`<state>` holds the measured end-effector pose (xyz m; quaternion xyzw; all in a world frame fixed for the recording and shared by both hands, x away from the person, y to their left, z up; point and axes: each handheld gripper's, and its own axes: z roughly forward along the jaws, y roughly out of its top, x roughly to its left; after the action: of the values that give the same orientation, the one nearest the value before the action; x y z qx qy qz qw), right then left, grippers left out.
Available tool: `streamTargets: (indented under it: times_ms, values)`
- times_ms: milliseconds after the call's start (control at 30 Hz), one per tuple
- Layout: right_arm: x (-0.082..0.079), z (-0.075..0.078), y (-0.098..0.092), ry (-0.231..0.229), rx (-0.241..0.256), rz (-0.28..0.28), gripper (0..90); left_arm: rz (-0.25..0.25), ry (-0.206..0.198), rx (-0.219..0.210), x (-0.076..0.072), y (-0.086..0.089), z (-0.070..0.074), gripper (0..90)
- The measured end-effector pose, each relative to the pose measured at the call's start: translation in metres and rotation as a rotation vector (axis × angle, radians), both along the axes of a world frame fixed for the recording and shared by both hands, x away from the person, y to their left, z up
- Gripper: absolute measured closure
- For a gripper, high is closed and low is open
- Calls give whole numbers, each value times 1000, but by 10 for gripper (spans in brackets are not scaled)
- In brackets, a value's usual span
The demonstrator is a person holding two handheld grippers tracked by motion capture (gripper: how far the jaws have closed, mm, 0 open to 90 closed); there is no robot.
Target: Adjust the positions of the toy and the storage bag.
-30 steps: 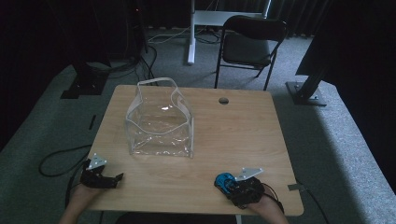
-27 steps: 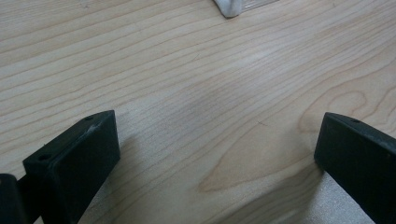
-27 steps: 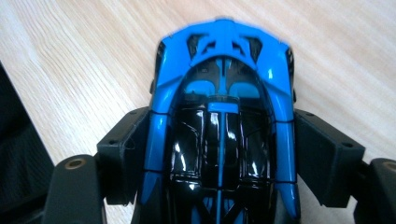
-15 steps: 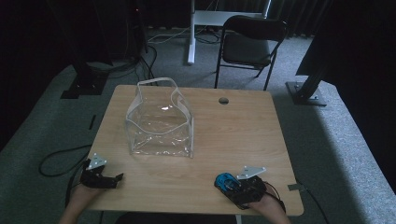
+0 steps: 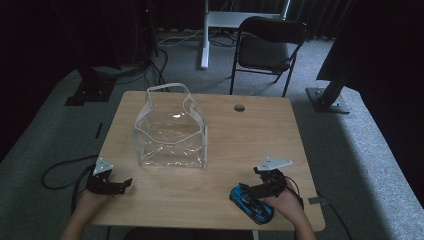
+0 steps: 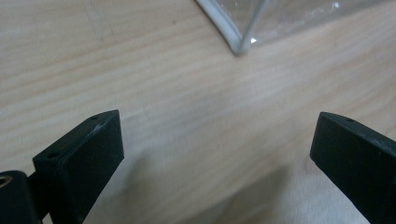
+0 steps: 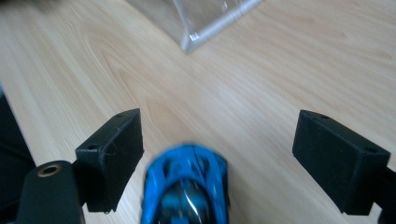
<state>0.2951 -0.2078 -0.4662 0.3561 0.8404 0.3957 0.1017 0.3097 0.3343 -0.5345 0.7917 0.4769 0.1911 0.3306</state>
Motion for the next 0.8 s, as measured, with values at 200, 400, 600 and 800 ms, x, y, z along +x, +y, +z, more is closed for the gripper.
streamTargets:
  times_ms: [200, 400, 600, 800]
  values:
    - [25, 15, 17, -26, 39, -4, 172, -12, -18, -33, 18, -8, 12, 32]
    - [44, 26, 38, -31, 87, 14, 197, -16, -33, -57, 31, -13, 20, 32]
    - [65, 33, 74, -36, 102, 69, 218, -32, -52, -67, 45, -19, 31, 32]
    - [80, 26, 102, -8, 98, 100, 242, -51, -67, -83, 54, -26, 38, 46]
